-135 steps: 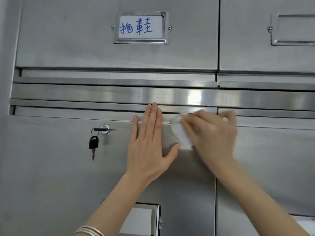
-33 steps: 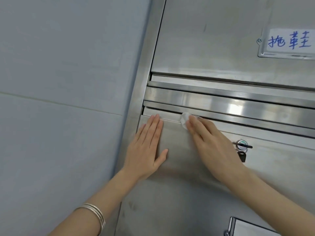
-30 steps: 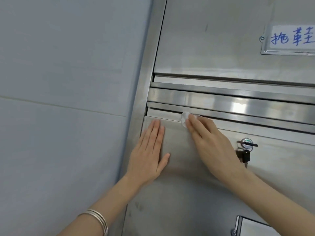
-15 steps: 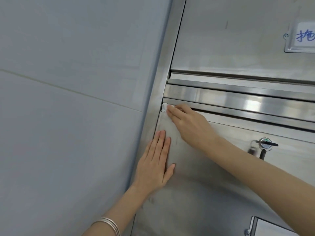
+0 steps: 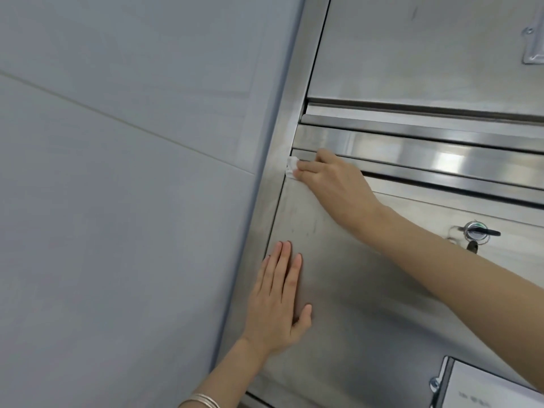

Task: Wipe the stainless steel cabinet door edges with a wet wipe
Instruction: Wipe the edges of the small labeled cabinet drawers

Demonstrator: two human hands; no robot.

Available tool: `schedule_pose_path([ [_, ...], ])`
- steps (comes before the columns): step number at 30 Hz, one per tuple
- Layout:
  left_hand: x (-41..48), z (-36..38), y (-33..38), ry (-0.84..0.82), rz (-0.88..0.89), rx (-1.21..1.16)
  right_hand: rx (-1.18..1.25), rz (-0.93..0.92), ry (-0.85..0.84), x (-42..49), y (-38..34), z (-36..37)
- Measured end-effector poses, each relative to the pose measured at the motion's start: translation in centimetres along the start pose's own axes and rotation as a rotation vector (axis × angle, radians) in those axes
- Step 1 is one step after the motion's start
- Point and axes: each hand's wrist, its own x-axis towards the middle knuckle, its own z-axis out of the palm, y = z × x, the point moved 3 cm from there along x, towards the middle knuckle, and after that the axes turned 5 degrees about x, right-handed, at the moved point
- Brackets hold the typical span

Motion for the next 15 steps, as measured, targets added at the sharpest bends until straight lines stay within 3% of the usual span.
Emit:
schedule_pose_path([
  [15,-0.1,0.4,-0.3,-0.043,-0.005,0.030,-0.005,0.036,-0.023,-0.4,0.6,-0.8],
])
